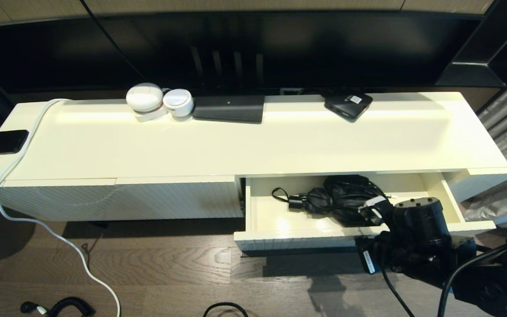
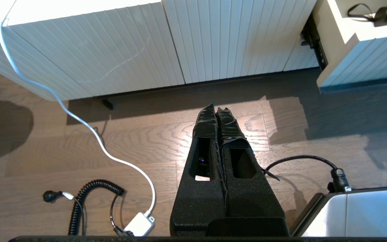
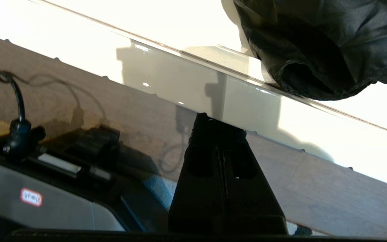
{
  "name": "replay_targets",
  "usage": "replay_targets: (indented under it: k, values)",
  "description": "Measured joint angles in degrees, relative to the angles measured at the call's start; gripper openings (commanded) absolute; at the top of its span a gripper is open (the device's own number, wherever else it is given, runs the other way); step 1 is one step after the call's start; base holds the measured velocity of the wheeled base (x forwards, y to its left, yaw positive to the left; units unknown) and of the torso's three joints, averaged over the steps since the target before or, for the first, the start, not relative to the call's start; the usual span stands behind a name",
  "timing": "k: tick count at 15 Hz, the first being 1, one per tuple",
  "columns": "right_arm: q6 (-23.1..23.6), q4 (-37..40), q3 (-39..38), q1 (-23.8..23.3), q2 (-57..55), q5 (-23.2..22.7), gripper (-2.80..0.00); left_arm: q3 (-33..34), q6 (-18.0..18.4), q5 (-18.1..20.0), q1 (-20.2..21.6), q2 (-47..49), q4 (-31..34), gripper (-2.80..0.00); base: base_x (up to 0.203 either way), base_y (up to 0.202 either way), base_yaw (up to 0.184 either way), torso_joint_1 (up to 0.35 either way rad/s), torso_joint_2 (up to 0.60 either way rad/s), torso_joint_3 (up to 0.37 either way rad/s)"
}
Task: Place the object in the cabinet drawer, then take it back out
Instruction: Close the drawer
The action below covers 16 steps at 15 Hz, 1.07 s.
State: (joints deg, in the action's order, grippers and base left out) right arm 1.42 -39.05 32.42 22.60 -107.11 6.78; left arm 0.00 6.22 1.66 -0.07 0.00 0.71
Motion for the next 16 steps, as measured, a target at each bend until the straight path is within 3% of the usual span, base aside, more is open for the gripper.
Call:
replay_targets:
  k: [9, 16]
  values:
    - [0.0, -0.9, 3.6, -0.9, -1.3, 0.9, -2.80, 0.0, 0.0, 0.0, 0.0, 0.0, 0.0, -2.80, 0.000, 0.000, 0.000, 0.000, 0.00, 0.000]
    - [0.1, -6.2, 7.0, -1.6, -4.9, 1.9, -2.80, 0.0, 0.0, 0.0, 0.0, 0.0, 0.0, -2.80, 0.000, 0.000, 0.000, 0.000, 0.00, 0.000]
